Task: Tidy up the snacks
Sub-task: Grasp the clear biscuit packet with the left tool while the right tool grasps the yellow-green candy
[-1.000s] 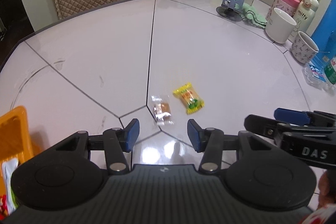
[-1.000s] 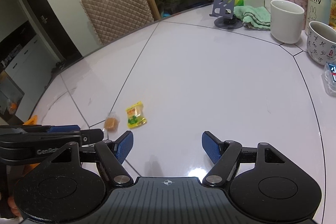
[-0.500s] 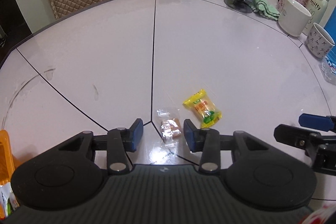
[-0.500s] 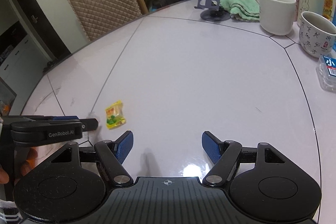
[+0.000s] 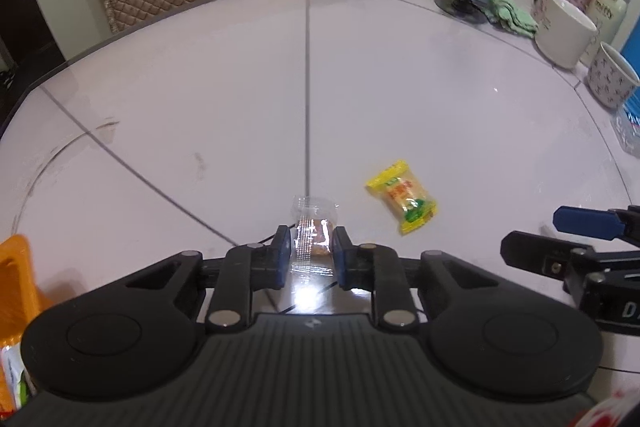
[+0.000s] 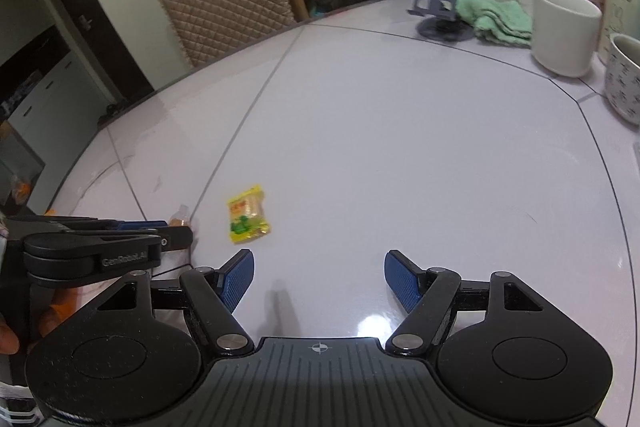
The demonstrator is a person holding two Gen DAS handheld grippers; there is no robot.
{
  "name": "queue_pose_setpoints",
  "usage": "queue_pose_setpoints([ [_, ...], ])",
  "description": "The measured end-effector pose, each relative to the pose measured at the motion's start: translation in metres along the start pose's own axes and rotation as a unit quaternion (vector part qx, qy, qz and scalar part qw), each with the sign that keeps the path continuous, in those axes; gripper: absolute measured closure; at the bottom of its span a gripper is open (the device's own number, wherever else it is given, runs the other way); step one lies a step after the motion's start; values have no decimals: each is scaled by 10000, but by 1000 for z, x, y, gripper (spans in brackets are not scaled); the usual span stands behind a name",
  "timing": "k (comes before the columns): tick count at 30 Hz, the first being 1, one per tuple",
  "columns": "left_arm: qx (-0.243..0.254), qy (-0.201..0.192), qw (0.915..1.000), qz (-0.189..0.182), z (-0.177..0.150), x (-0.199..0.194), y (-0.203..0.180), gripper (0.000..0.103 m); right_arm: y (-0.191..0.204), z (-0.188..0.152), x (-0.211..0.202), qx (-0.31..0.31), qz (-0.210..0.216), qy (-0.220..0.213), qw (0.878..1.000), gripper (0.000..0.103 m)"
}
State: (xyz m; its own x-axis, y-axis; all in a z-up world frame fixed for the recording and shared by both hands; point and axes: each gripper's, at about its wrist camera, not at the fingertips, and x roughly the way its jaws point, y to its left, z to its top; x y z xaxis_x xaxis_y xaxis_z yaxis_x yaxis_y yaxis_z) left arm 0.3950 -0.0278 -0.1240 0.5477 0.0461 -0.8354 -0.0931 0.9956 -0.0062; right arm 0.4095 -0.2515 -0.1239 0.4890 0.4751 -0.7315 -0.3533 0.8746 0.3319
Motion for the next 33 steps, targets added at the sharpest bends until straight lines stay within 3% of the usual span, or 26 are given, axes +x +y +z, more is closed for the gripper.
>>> queue_pose_setpoints([
  [12,-462,-231,9984,216,-2,-36,37,83,42,10,31,-857,223,-75,9960,32],
  [21,-680,-308,9966,359,-7,-50,56,83,57,15,58,-1239,176,-19,9921,52],
  [33,-830,-362,9948,465,-15,-63,67,83,68,15,71,-1464,0,44,9892,63],
])
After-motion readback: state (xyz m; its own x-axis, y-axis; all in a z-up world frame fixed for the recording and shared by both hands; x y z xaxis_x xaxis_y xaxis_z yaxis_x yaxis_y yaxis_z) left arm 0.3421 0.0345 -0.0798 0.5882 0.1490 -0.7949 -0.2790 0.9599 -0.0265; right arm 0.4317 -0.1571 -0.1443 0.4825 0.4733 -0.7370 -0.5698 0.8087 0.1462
